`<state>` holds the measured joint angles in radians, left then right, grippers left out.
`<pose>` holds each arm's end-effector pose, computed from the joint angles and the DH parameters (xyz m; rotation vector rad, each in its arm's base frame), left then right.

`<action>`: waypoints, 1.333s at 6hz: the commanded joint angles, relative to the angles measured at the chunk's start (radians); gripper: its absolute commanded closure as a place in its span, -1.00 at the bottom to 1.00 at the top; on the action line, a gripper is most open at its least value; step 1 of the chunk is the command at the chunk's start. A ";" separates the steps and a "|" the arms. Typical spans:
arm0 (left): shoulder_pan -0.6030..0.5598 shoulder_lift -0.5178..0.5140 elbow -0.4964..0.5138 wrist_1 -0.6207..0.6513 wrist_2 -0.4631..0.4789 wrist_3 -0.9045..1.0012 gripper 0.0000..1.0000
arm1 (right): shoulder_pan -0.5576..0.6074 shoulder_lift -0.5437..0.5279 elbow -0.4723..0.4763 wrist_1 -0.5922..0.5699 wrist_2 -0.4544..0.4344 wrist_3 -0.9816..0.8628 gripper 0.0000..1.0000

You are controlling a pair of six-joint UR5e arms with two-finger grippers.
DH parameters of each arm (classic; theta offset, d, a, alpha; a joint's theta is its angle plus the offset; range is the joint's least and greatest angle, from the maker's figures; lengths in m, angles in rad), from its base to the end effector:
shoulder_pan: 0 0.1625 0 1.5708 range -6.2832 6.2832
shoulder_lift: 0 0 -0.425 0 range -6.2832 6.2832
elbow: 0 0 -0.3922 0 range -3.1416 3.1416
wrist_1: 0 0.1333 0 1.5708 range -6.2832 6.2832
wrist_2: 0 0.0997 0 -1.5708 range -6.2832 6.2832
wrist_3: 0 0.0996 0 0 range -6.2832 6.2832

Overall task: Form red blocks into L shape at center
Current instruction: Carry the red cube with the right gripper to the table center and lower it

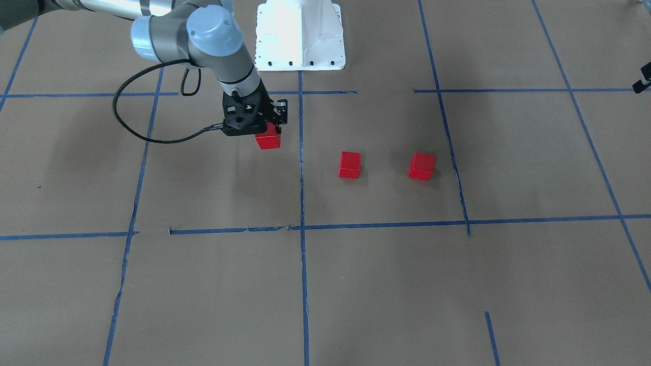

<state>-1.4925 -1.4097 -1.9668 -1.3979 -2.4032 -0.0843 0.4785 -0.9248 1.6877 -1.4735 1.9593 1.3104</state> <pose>-0.0268 -0.4203 0.5514 -0.0094 0.8341 0.0202 -0.5545 -0.3953 0.2154 -0.0329 -0.9221 0.0353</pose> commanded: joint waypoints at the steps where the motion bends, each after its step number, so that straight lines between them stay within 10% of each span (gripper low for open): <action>1: 0.000 -0.002 -0.001 -0.004 -0.002 0.000 -1.00 | -0.017 0.104 -0.127 -0.002 -0.023 0.012 1.00; 8: 0.000 0.000 -0.003 -0.004 -0.002 0.001 -1.00 | -0.029 0.152 -0.220 0.021 -0.056 0.010 0.95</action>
<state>-1.4926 -1.4102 -1.9696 -1.4020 -2.4053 -0.0828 0.4517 -0.7782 1.4773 -1.4555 1.9053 1.3223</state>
